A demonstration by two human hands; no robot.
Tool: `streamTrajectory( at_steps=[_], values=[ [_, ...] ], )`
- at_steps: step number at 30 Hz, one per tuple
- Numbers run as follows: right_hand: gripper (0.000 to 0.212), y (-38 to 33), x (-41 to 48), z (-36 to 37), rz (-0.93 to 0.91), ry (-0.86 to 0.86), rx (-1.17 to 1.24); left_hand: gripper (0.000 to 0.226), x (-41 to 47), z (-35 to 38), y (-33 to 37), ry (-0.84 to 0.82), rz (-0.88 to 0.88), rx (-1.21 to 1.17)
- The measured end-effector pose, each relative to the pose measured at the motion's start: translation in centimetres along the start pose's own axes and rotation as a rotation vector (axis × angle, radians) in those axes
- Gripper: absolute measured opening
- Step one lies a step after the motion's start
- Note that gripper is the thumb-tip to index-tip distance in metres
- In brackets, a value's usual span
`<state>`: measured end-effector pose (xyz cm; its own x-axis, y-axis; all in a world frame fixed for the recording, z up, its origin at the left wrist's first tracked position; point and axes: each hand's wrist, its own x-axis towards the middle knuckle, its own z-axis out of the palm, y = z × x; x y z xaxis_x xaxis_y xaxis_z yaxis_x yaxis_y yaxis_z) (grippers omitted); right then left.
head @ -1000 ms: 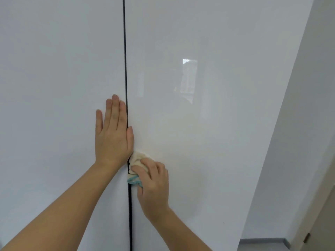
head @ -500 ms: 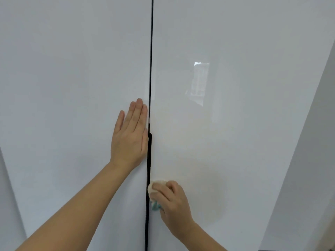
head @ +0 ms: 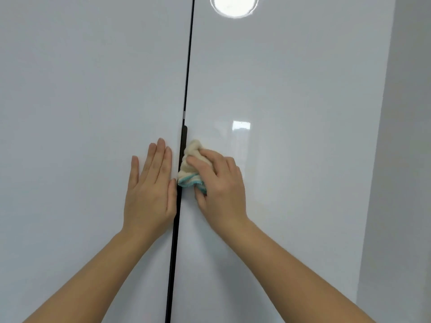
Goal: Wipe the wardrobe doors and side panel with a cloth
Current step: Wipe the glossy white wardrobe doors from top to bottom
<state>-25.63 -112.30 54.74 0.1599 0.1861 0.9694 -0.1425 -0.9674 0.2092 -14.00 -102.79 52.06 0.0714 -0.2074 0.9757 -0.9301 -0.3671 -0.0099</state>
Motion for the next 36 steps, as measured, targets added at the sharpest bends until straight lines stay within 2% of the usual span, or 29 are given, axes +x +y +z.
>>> streamTrajectory(
  at_steps=[4,10,20,30,36],
  values=[
    [0.047,1.9,-0.7,-1.1,-0.080,0.064,-0.182,0.062,-1.4,1.0,0.7,0.031,-0.013,0.032],
    [0.044,3.8,-2.0,-2.6,-0.020,0.133,-0.249,0.064,-2.5,1.6,2.2,0.046,-0.104,0.053],
    [0.047,4.0,-2.7,-3.7,0.048,0.091,-0.398,0.058,-4.0,2.2,2.6,0.079,-0.108,0.171],
    [0.057,12.7,-5.0,-11.1,0.383,0.236,-0.483,0.057,-3.9,3.0,2.1,0.139,-0.062,0.153],
    [0.054,15.8,-6.4,-14.2,0.618,0.359,-0.446,0.057,-4.0,3.1,1.8,0.163,-0.002,0.107]
  ],
)
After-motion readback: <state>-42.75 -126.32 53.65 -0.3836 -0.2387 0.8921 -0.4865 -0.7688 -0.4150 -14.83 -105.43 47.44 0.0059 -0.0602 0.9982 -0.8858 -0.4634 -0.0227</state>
